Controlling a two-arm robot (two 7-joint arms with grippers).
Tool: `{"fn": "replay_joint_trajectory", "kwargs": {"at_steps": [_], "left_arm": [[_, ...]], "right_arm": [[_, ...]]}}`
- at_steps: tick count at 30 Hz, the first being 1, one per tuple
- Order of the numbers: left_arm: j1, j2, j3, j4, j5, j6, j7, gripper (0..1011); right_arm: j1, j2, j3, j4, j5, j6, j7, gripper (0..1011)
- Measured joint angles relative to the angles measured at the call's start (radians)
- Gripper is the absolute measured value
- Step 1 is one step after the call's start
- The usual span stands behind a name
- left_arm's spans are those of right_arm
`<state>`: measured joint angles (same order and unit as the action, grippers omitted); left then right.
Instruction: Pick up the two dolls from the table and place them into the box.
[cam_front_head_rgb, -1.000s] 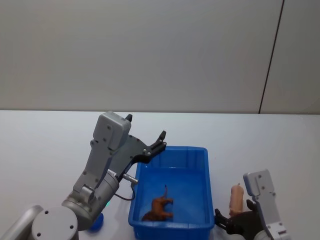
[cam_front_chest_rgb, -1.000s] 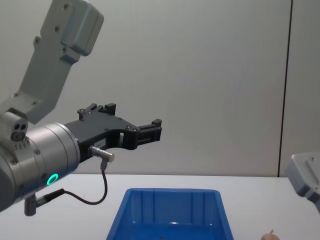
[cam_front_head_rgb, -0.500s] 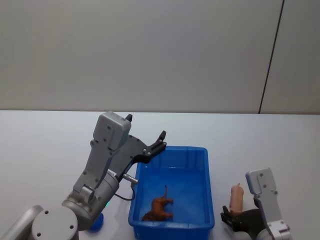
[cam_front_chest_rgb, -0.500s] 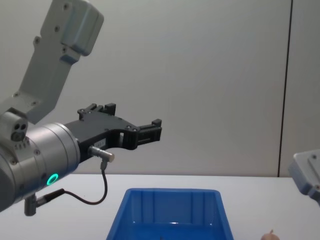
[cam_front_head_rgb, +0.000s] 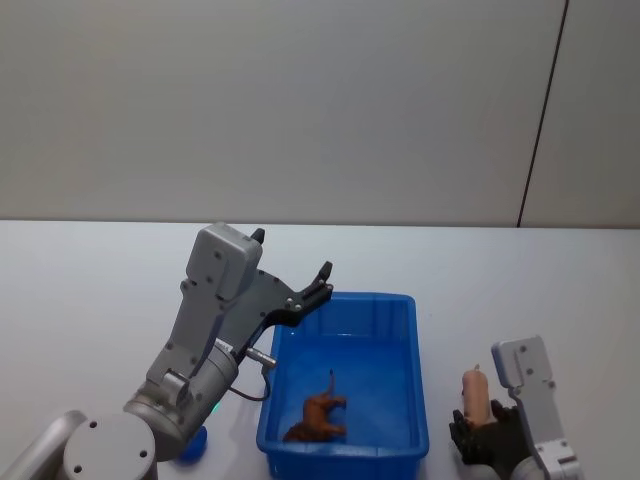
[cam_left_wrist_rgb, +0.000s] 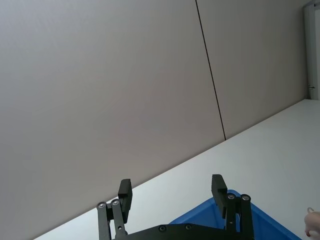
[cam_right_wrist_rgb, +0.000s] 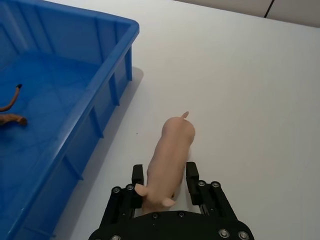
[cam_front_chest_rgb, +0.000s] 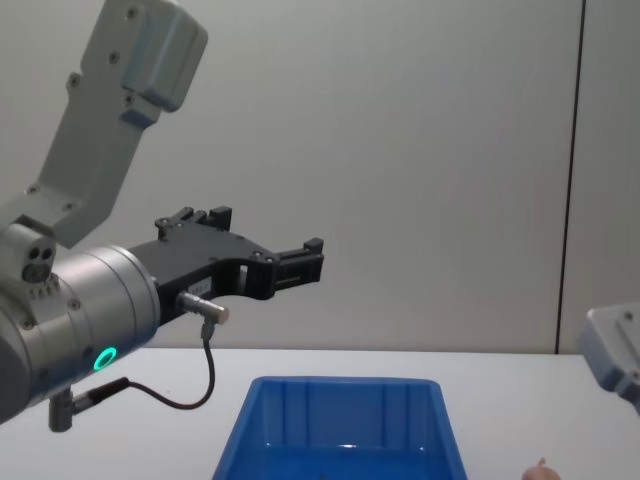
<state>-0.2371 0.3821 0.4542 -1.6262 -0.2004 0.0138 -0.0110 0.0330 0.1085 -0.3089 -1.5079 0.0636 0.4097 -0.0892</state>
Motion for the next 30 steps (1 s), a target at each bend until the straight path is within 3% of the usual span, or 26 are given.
{"fn": "replay_joint_trajectory", "kwargs": {"at_steps": [5, 8, 17, 30], "left_arm": [[0.000, 0.000, 0.000, 0.000, 0.000, 0.000, 0.000, 1001], [0.000, 0.000, 0.000, 0.000, 0.000, 0.000, 0.000, 1002], [0.000, 0.000, 0.000, 0.000, 0.000, 0.000, 0.000, 1001], [0.000, 0.000, 0.000, 0.000, 0.000, 0.000, 0.000, 1001]], "right_arm": [[0.002, -0.003, 0.003, 0.006, 0.016, 0.004, 0.018, 396], [0.004, -0.006, 0.004, 0.008, 0.025, 0.004, 0.030, 362], [0.004, -0.008, 0.005, -0.008, 0.032, -0.015, 0.051, 362], [0.007, -0.009, 0.005, -0.091, 0.026, -0.085, 0.099, 362]]}}
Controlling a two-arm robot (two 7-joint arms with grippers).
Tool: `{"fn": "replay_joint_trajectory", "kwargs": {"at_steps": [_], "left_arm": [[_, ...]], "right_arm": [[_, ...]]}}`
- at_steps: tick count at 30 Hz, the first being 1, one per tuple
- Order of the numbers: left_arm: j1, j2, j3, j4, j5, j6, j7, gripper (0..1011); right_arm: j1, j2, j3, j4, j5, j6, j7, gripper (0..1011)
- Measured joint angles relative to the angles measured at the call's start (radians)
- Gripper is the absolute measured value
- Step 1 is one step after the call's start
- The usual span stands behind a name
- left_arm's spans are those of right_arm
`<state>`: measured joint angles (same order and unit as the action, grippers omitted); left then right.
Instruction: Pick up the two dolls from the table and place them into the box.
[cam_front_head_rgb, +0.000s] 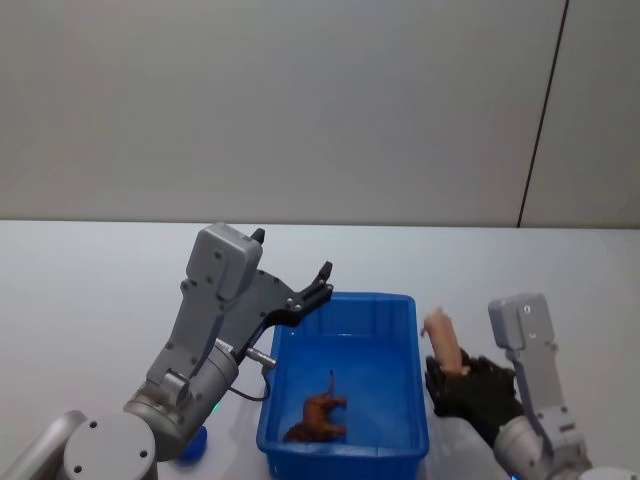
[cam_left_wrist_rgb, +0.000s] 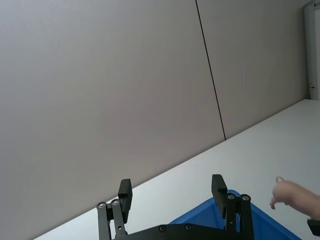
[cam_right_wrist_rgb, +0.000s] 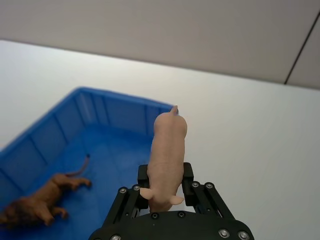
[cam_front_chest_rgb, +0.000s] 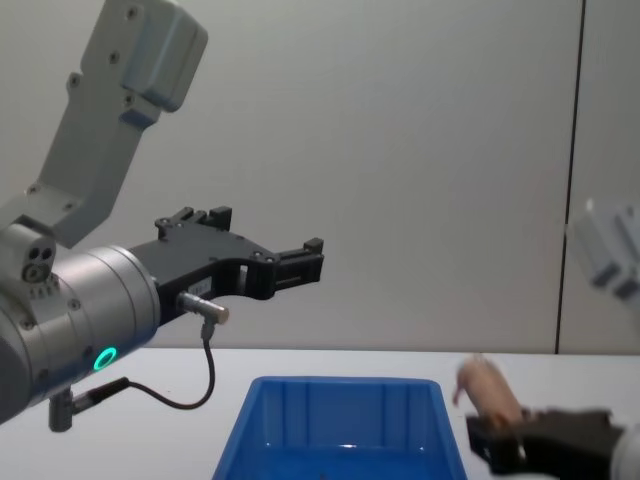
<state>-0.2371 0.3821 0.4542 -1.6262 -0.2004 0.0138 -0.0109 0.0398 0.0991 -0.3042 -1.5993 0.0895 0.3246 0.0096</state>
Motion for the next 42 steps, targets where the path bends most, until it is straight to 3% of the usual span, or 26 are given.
{"fn": "replay_joint_trajectory", "kwargs": {"at_steps": [13, 19, 25, 35, 42], "left_arm": [[0.000, 0.000, 0.000, 0.000, 0.000, 0.000, 0.000, 1001], [0.000, 0.000, 0.000, 0.000, 0.000, 0.000, 0.000, 1001], [0.000, 0.000, 0.000, 0.000, 0.000, 0.000, 0.000, 1001], [0.000, 0.000, 0.000, 0.000, 0.000, 0.000, 0.000, 1001], [0.000, 0.000, 0.000, 0.000, 0.000, 0.000, 0.000, 1002]], "right_arm": [[0.060, -0.026, -0.006, -0.026, 0.001, -0.018, 0.117, 364], [0.094, -0.047, -0.013, 0.009, 0.005, 0.007, 0.156, 503], [0.122, -0.065, -0.018, 0.053, 0.006, 0.025, 0.179, 718], [0.135, -0.075, -0.024, 0.079, -0.013, 0.000, 0.164, 998], [0.117, -0.070, -0.024, 0.064, -0.032, -0.032, 0.103, 1001]]}}
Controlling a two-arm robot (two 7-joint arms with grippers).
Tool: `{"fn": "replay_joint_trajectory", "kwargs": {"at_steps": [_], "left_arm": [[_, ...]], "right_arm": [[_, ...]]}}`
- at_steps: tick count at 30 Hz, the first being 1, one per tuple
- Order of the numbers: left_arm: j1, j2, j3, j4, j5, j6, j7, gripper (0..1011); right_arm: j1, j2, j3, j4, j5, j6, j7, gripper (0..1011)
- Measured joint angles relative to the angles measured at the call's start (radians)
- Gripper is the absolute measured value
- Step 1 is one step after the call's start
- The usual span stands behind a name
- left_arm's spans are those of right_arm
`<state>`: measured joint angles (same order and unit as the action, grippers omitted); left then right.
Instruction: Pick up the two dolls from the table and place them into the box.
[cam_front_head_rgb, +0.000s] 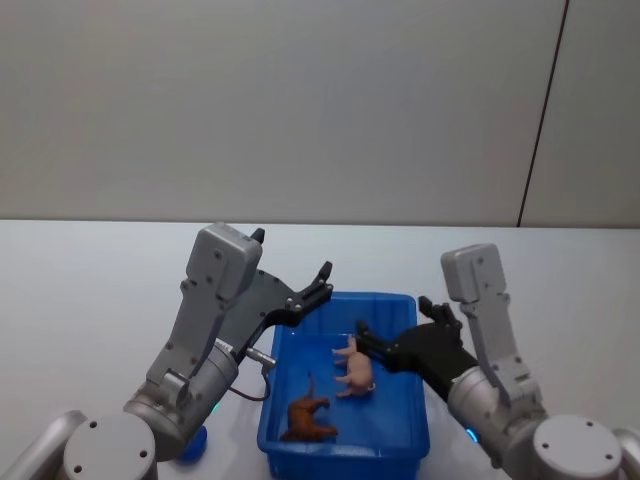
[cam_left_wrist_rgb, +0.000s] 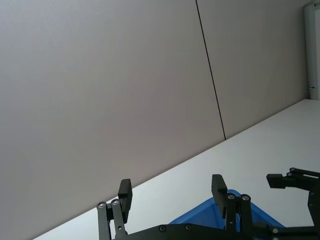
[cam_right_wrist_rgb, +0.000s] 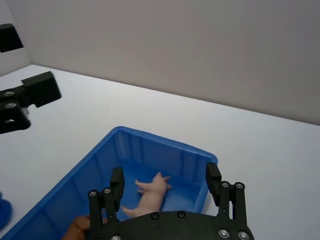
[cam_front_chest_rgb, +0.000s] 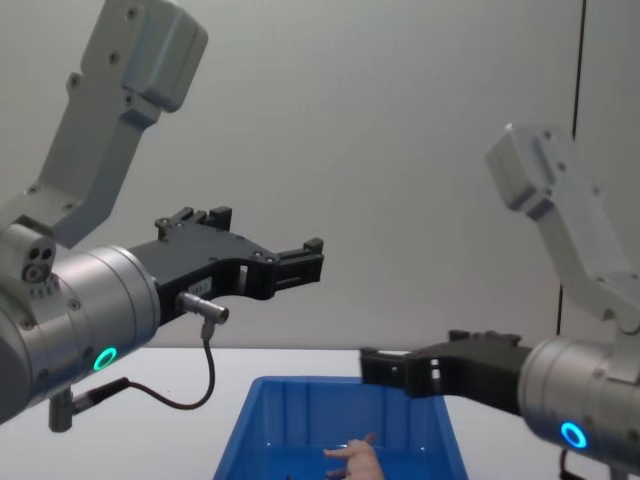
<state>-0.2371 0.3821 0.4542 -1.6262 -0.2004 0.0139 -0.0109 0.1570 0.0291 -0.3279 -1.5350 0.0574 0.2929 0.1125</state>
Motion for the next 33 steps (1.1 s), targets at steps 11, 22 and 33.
{"fn": "replay_joint_trajectory", "kwargs": {"at_steps": [11, 22, 33], "left_arm": [[0.000, 0.000, 0.000, 0.000, 0.000, 0.000, 0.000, 1001], [0.000, 0.000, 0.000, 0.000, 0.000, 0.000, 0.000, 1001], [0.006, 0.003, -0.002, -0.005, 0.001, -0.003, 0.007, 1001]], "right_arm": [[-0.060, 0.032, 0.021, -0.065, -0.012, -0.025, -0.128, 1001], [-0.119, 0.071, 0.051, -0.121, -0.004, -0.025, -0.226, 1001], [-0.145, 0.088, 0.065, -0.146, 0.001, -0.023, -0.267, 1000]]}}
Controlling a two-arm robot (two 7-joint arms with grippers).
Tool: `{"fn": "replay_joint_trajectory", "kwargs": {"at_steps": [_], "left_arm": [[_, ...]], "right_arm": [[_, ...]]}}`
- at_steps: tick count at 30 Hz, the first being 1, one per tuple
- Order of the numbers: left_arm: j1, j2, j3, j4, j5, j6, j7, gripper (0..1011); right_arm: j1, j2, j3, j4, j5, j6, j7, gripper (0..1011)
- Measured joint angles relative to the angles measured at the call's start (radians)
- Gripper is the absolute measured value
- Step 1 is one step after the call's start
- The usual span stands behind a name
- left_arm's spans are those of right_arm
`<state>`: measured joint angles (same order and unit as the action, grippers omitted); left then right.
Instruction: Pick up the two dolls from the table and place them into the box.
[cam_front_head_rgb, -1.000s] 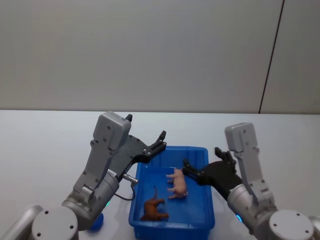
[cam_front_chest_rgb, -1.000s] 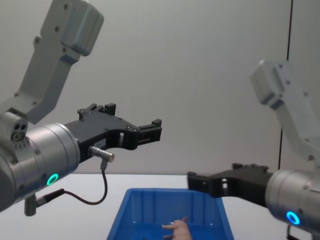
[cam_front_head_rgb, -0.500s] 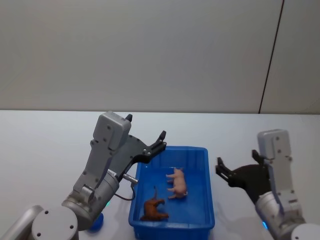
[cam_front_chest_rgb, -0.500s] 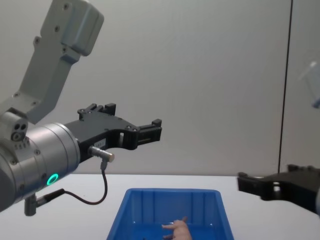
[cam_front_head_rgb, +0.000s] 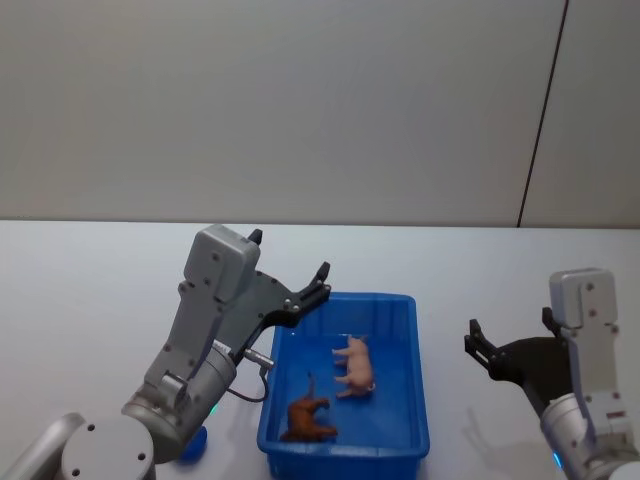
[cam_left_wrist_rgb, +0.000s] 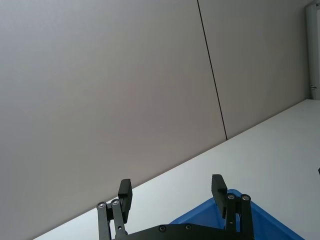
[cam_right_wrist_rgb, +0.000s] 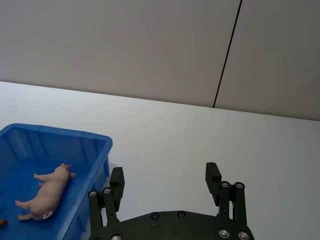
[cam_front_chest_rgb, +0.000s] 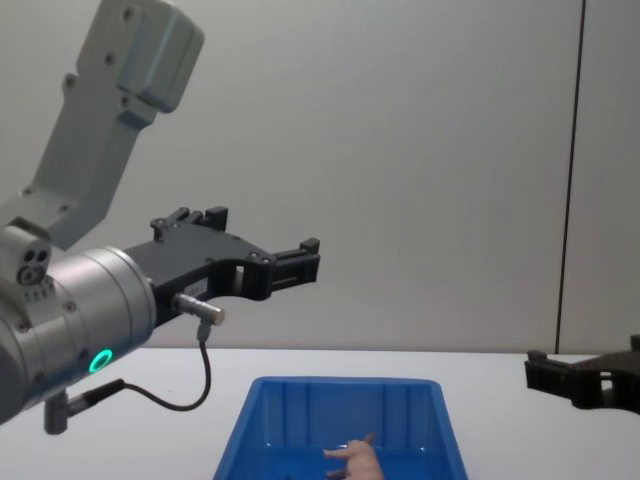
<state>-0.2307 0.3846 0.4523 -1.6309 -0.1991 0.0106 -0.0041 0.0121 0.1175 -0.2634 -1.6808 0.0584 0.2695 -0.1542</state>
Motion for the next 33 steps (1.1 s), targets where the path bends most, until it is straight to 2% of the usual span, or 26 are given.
{"fn": "replay_joint_trajectory", "kwargs": {"at_steps": [6, 14, 20, 33], "left_arm": [[0.014, 0.010, -0.006, -0.014, -0.002, 0.004, 0.025, 1001], [0.047, 0.034, -0.019, -0.042, -0.034, 0.036, 0.071, 1002], [0.087, 0.067, -0.035, -0.069, -0.081, 0.077, 0.113, 1001], [0.169, 0.135, -0.066, -0.110, -0.180, 0.141, 0.164, 1001]], "right_arm": [[-0.008, 0.005, 0.004, -0.007, 0.001, 0.001, -0.012, 1000], [-0.013, 0.009, 0.006, -0.012, 0.002, 0.001, -0.020, 1001], [-0.015, 0.010, 0.008, -0.014, 0.003, 0.001, -0.024, 1001], [-0.018, 0.012, 0.009, -0.017, 0.003, 0.001, -0.028, 1001]]}}
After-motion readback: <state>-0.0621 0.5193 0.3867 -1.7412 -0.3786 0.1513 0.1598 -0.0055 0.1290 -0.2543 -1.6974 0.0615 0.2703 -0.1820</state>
